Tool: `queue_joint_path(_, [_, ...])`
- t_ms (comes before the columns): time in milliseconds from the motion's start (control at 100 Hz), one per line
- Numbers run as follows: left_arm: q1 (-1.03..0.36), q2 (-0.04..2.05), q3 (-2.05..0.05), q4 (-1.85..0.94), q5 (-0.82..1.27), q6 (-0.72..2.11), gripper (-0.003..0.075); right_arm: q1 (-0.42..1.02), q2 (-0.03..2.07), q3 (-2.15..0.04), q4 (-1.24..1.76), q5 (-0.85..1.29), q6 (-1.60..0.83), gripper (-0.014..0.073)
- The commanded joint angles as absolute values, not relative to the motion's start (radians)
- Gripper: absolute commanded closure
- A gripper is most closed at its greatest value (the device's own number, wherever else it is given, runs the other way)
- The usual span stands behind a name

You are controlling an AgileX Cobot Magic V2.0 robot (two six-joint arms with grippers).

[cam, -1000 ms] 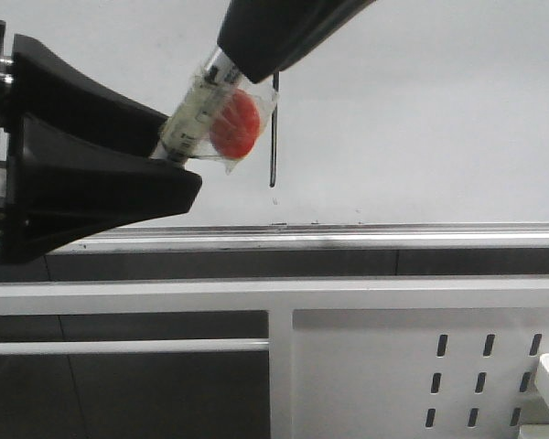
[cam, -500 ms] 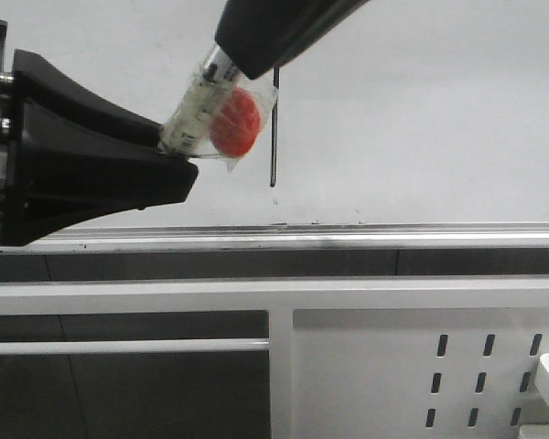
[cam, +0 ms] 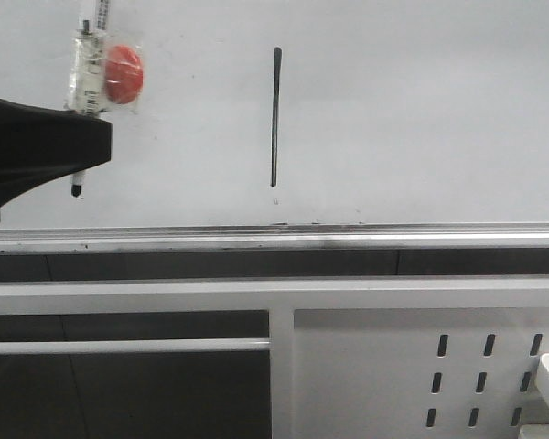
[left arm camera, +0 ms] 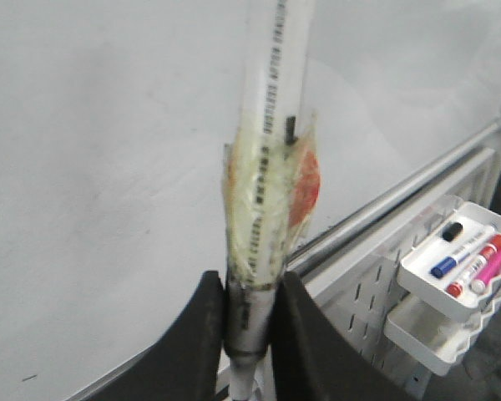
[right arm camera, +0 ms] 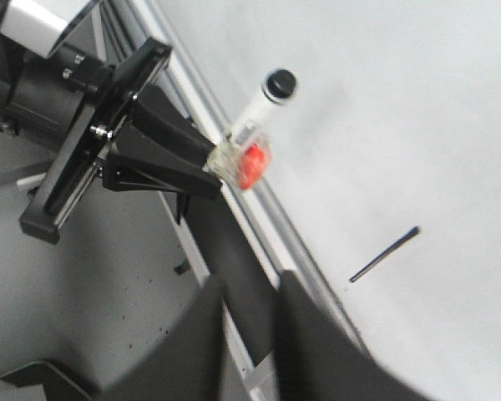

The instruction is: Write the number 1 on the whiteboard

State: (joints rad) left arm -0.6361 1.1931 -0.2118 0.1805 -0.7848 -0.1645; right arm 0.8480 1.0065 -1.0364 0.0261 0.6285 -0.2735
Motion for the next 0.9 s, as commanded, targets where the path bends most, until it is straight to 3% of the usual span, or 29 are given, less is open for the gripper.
queue_joint_path(0, [-0.643, 1.213, -0.219, 0.101, -0.914, -0.174, 0.0740, 0.845, 0.970, -1.071, 0.009, 0.581, -0.250, 0.0660])
queue_joint_path(330, [-0.757, 1.437, -0.219, -0.162, -1.290, -0.167, 0.0740, 0.845, 0.966, -1.071, 0.009, 0.634, -0.233, 0.0663])
queue_joint_path(890, [-0.836, 1.567, -0.304, -0.331, -1.347, -0.167, 0.0740, 0.845, 0.966, -1.071, 0.008, 0.632, -0.233, 0.0663])
